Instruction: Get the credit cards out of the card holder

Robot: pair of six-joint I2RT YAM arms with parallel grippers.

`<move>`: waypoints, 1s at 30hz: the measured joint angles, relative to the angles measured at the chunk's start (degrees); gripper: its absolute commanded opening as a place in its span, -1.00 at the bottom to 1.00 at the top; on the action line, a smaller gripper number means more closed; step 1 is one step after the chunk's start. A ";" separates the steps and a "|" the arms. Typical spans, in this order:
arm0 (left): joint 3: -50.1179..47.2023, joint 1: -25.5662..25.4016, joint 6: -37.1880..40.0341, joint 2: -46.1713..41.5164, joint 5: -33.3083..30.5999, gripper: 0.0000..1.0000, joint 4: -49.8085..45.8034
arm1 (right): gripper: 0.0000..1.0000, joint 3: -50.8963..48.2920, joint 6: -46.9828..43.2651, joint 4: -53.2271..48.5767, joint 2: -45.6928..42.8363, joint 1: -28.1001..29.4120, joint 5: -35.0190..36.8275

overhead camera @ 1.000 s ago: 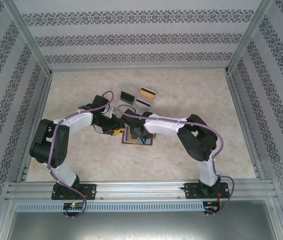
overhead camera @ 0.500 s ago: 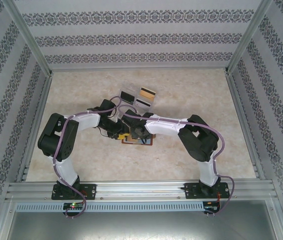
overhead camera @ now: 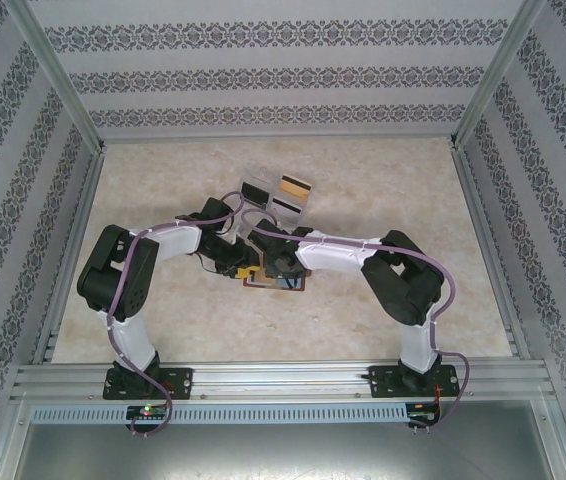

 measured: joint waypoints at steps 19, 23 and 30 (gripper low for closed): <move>-1.57 -0.63 1.64 -0.04 0.74 -0.56 5.31 | -0.23 -2.71 1.14 3.52 -1.75 -1.14 -2.67; -2.19 -0.66 1.64 -0.57 0.76 -0.54 6.56 | -0.13 -3.61 1.20 4.79 -2.62 -1.90 -4.52; -3.72 -1.29 -0.70 -2.75 3.17 -0.38 11.17 | 0.05 -7.30 1.57 5.77 -9.79 -3.76 -6.56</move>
